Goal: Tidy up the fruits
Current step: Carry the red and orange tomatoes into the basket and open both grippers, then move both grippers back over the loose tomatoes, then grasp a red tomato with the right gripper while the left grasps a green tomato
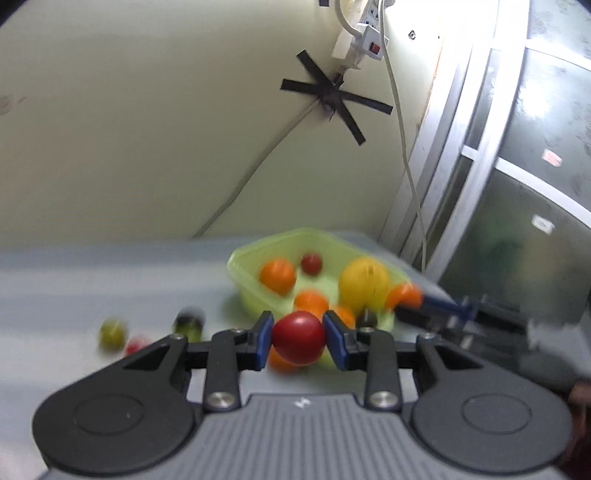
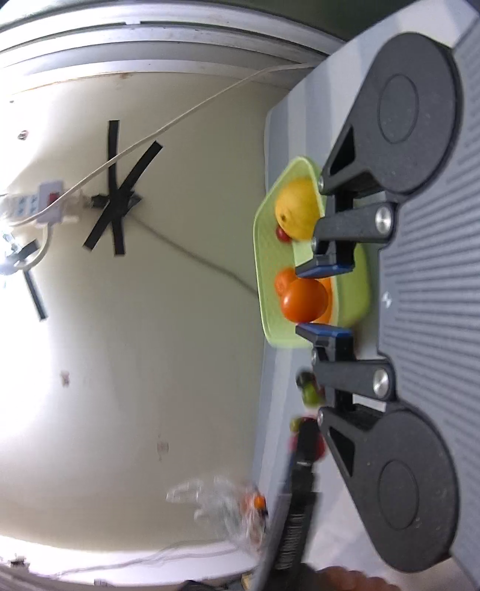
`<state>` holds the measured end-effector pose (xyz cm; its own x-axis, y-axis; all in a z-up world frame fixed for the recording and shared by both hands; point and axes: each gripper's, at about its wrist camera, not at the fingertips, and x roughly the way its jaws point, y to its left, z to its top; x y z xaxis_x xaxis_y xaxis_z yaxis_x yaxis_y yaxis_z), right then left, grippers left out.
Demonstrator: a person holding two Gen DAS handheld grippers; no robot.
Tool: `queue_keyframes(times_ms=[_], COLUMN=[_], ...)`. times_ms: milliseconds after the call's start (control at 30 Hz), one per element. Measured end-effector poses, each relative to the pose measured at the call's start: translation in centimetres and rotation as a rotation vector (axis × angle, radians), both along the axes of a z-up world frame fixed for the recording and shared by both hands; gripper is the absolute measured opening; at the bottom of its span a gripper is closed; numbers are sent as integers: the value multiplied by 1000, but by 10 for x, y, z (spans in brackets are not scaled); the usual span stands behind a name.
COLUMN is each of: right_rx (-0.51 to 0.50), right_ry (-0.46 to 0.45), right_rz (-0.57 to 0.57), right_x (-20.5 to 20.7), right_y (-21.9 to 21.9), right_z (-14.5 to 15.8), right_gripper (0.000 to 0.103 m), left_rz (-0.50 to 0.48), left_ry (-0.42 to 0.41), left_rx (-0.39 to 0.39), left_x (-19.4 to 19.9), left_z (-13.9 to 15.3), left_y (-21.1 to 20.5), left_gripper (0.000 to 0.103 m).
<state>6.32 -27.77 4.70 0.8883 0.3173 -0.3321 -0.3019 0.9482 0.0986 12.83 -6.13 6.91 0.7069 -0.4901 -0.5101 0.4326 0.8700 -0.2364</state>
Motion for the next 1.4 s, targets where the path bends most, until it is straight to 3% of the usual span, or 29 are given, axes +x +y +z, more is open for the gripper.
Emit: queue_keyframes(times_ms=[267,367,433,533,700,833,933,1000,1167,1400], right_rx=[-25,-14,-3,7,41,93,116,80,-111,-118], right_ry=[33,23,13,-17,-87,-123,-78,-49,4,78], right_rz=[-42,-54,-59,-76,-87,-26,84,150,218,270], right_x=[31,30,27,18,2,-5,-10,-13,-4,27], right_y=[-5,-11,-16,-22,-30,-29,-12,10,77,126], right_z=[-22,-23,-21,-18,-12,-4,0,-1,-12,-13], right_gripper=[30,45,47,47,47,47,47,47,47,47], left_rz=[14,16,17,19,92,185,230,255,247,233], left_ry=[76,84,71,45,-24,-5,50,94,106,152], left_rx=[43,55,49,-1,-58,-33,-24,-41,-79,-59], left_x=[76,80,73,61,26,4,0,5,17,64], left_z=[-22,-30,-30,-16,5,-12,-34,-46,-50,-57], left_y=[-53,-62,-60,-41,27,86,120,135,144,131], left_gripper=[31,43,45,45,45,45,45,45,44,45])
